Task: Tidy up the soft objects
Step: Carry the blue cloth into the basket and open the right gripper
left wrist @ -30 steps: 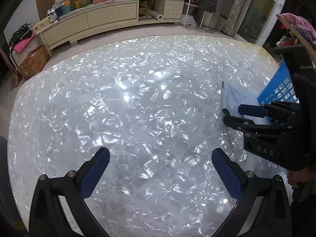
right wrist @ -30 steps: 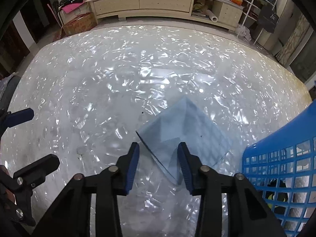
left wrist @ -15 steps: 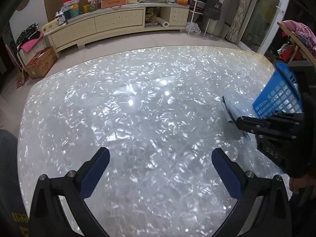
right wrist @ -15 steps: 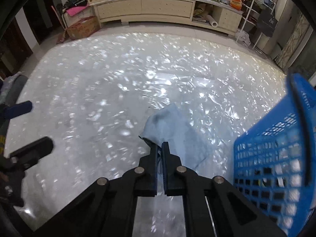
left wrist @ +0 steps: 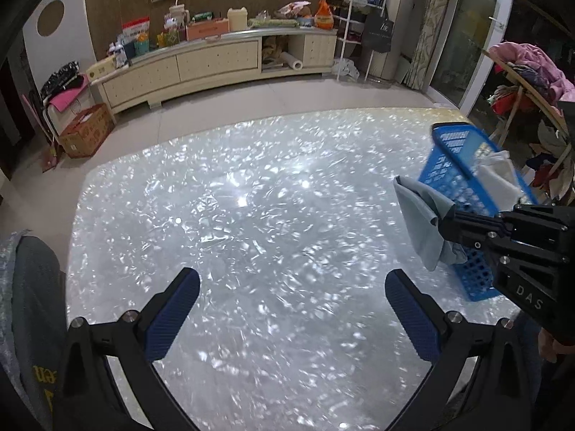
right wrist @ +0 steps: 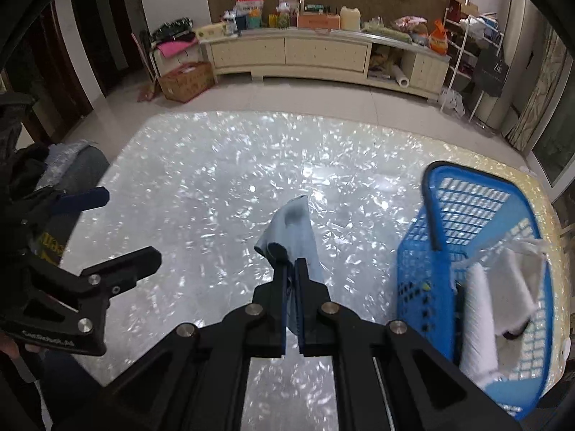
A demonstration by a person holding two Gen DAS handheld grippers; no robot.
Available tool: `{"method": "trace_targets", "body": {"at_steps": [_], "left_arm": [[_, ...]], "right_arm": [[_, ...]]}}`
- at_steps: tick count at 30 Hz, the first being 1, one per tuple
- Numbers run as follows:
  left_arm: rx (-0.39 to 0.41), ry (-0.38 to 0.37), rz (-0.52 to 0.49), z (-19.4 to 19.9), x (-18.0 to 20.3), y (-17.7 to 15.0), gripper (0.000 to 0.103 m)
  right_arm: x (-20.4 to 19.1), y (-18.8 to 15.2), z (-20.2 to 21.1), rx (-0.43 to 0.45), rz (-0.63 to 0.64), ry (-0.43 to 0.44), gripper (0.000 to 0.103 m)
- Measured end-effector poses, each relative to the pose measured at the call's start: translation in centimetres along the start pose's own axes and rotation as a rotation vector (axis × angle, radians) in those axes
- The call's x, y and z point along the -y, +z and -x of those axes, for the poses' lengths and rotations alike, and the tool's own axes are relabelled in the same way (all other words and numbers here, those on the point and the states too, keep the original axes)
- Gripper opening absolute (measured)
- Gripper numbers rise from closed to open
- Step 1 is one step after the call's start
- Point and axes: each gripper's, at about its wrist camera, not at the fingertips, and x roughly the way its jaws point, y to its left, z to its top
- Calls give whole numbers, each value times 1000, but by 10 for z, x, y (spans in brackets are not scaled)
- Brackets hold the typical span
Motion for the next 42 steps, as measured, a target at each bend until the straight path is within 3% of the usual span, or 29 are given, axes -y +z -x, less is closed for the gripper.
{"method": "trace_targets", "body": {"at_steps": [10,24,35,42], "left_arm": [[67,-3,-83,49,69,10,102],[72,-70,-199,28,157,30,102],[14,-86,-231,-10,181,31,102],[32,-76,-220,-33,171,29,102]], "right_arm": [[34,-23,66,100,-21,-12,4],[107,-50,85,117,-97,-102,4],[145,-65,50,29,-160,-140,4],[138,-75,5,-72,-152,-63,4]]}}
